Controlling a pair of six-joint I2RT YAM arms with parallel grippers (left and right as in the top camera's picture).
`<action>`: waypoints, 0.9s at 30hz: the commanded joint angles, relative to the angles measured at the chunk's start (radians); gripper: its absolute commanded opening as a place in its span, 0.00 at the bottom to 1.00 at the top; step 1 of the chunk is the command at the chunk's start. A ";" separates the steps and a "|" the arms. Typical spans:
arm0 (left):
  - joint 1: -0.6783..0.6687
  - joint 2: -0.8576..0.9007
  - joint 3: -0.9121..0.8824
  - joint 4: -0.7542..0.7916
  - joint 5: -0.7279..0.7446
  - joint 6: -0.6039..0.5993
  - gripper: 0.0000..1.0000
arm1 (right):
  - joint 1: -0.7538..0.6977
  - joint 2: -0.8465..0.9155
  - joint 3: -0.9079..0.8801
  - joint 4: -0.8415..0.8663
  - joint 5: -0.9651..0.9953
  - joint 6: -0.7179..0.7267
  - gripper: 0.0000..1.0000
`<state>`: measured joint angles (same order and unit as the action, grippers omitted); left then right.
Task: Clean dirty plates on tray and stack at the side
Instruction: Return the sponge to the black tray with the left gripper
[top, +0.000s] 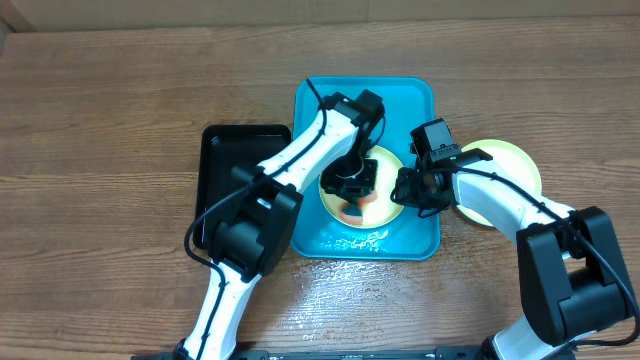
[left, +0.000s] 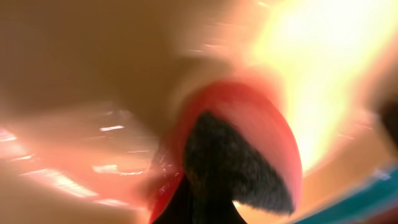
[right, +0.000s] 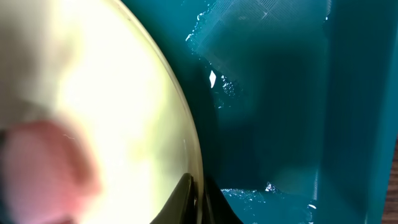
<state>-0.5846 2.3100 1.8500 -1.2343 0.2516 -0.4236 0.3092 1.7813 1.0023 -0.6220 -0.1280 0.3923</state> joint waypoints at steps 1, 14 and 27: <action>0.045 0.015 -0.005 -0.024 -0.213 -0.038 0.04 | -0.003 0.033 -0.023 -0.019 0.071 -0.013 0.05; 0.166 -0.214 -0.001 -0.031 -0.172 -0.064 0.04 | -0.003 0.033 -0.023 -0.019 0.071 -0.013 0.05; 0.415 -0.427 -0.067 -0.153 -0.365 -0.018 0.04 | -0.003 0.033 -0.023 -0.031 0.071 -0.013 0.05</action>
<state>-0.1982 1.8565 1.8435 -1.3918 -0.0124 -0.4610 0.3092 1.7813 1.0031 -0.6254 -0.1276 0.3923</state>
